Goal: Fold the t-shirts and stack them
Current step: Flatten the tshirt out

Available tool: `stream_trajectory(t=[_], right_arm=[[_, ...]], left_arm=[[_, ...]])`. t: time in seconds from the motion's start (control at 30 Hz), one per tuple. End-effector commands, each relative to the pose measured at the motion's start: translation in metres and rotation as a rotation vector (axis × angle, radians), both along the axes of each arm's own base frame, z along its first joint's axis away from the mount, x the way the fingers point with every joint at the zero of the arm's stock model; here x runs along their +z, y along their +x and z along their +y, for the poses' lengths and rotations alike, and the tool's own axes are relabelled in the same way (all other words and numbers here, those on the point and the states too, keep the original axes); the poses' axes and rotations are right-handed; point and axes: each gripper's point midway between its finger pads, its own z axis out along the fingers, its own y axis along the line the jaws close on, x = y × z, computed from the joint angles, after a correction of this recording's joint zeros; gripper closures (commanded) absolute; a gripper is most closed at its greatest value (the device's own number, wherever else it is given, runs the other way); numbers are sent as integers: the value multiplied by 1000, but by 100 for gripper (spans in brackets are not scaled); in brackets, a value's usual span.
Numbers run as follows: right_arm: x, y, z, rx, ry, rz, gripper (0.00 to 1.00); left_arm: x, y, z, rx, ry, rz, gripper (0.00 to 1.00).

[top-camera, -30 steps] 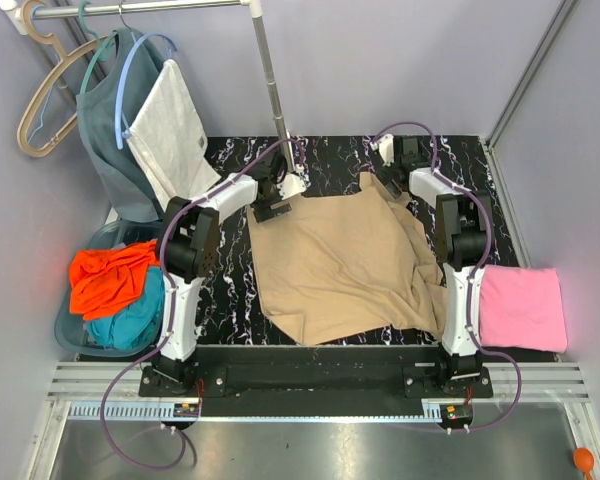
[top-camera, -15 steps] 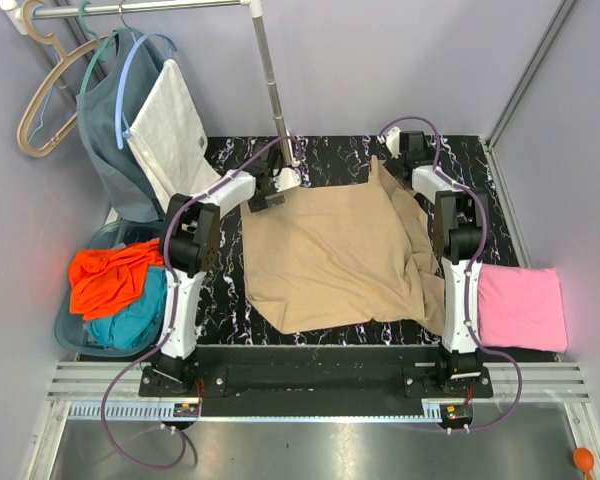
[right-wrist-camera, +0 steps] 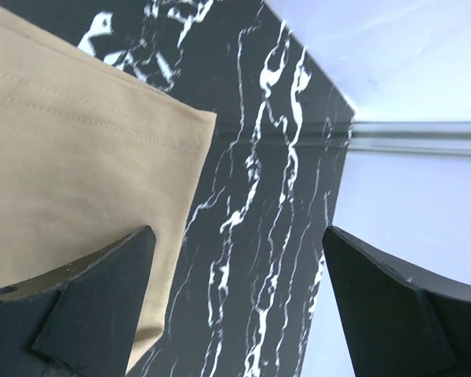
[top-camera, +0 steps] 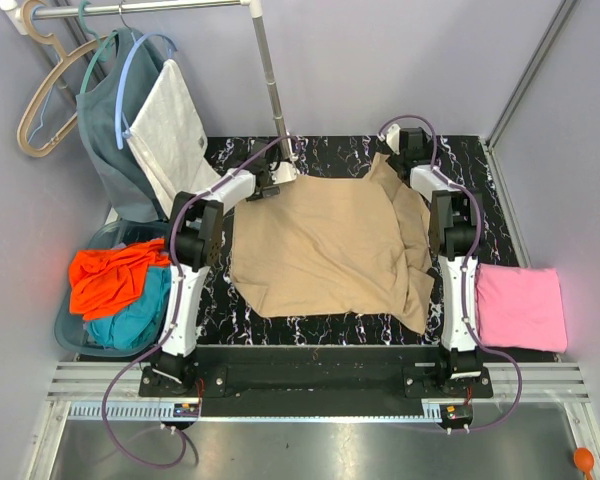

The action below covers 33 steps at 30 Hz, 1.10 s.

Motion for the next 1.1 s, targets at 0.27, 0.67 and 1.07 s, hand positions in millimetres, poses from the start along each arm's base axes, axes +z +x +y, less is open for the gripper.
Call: stream_trajectory(t=[0.27, 0.67, 1.07], right_arm=[[33, 22, -33, -54, -144, -94, 2], [54, 17, -53, -103, -153, -134, 2], [129, -57, -35, -118, 64, -180, 2]], left_arm=[[9, 16, 33, 27, 74, -82, 9], [24, 15, 46, 64, 56, -126, 10], [96, 11, 13, 69, -63, -253, 2]])
